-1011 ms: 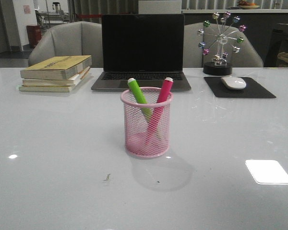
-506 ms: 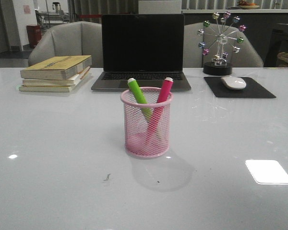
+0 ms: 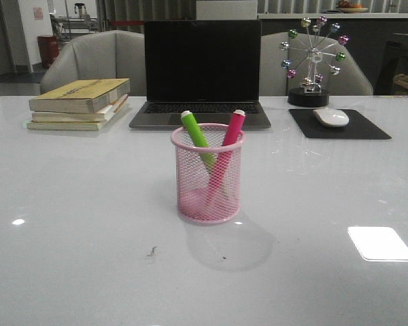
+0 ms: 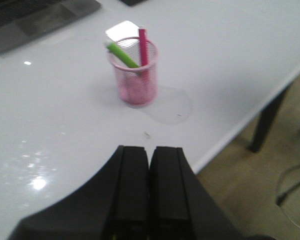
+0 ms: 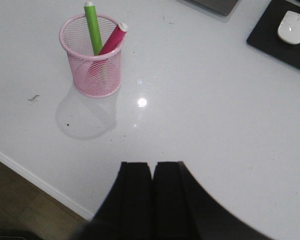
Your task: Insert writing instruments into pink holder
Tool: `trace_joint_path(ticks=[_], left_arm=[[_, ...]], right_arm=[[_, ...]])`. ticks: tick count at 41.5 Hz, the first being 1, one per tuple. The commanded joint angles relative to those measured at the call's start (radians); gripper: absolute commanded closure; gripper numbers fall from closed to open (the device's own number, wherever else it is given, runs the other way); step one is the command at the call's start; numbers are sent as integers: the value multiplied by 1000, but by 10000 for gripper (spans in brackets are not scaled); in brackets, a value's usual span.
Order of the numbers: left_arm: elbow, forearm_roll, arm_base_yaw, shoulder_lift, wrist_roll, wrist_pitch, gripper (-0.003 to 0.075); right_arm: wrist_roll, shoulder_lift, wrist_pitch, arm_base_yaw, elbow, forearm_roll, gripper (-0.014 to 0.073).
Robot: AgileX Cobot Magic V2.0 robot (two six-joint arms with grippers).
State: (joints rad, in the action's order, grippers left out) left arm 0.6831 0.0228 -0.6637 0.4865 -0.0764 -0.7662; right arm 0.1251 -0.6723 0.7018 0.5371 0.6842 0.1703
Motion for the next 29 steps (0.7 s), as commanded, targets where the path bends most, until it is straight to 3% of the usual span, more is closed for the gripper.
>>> trace_joint_path(ticks=[1, 9, 14, 21, 29], left_arm=[[-66, -55, 115, -45, 0, 216, 622], [-330, -78, 369, -224, 0, 533, 622], [-484, -71, 495, -344, 0, 662, 622], [-624, -23, 604, -456, 0, 745, 622], [-693, 11, 636, -483, 0, 766, 622]], right_arm=[[0, 6, -67, -1, 27, 11, 538], [0, 6, -67, -1, 27, 11, 538], [0, 6, -67, -1, 27, 11, 538], [0, 6, -67, -1, 27, 11, 538], [0, 6, -67, -1, 27, 11, 538]])
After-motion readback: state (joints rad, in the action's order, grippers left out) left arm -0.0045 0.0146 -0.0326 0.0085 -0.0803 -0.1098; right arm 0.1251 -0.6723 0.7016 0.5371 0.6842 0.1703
